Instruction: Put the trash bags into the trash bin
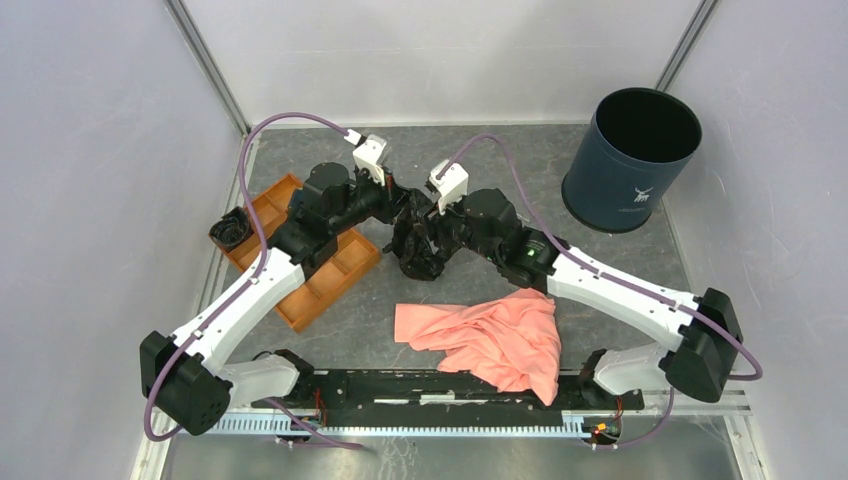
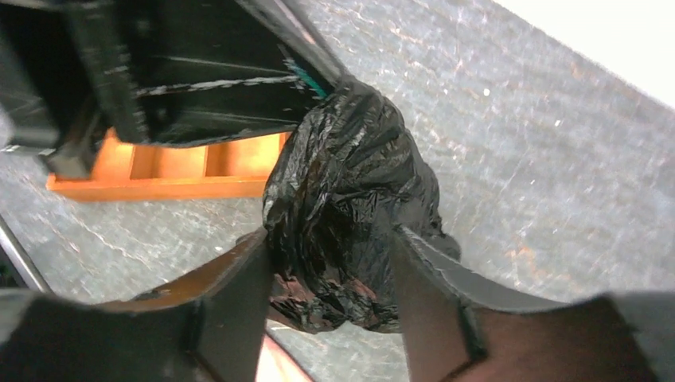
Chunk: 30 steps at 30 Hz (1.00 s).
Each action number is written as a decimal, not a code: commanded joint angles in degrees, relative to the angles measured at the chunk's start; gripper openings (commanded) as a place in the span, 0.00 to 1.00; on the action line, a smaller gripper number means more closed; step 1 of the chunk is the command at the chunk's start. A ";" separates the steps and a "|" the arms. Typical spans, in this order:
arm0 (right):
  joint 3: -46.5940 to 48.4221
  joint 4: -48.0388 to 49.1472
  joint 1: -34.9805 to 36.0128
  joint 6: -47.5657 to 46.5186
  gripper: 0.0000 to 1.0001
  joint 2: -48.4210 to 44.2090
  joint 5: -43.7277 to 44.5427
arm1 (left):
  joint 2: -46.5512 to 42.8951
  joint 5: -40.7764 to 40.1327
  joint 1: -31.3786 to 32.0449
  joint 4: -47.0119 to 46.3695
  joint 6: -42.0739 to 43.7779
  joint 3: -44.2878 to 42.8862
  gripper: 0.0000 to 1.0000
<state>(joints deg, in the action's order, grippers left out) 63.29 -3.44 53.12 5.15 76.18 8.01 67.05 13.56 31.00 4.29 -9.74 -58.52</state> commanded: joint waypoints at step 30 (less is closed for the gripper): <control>-26.44 14.48 -42.98 13.46 0.00 -6.77 -25.60 | 25.22 27.07 -12.41 -17.83 -27.79 2.32 0.72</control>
<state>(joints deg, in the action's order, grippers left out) 37.19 7.86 11.40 19.44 70.32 -15.20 90.52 32.80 19.40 -3.09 -28.47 -58.41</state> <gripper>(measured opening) 0.009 0.855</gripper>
